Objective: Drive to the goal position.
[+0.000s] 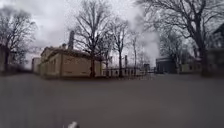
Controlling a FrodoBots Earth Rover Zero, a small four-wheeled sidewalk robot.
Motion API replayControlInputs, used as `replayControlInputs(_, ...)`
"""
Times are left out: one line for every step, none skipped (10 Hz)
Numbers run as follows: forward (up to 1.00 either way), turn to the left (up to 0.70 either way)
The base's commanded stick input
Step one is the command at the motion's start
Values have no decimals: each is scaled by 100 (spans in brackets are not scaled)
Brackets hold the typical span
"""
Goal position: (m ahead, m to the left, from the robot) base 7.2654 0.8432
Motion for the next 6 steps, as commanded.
replayControlInputs(100,0)
replayControlInputs(100,0)
replayControlInputs(100,0)
replayControlInputs(100,0)
replayControlInputs(100,0)
replayControlInputs(100,0)
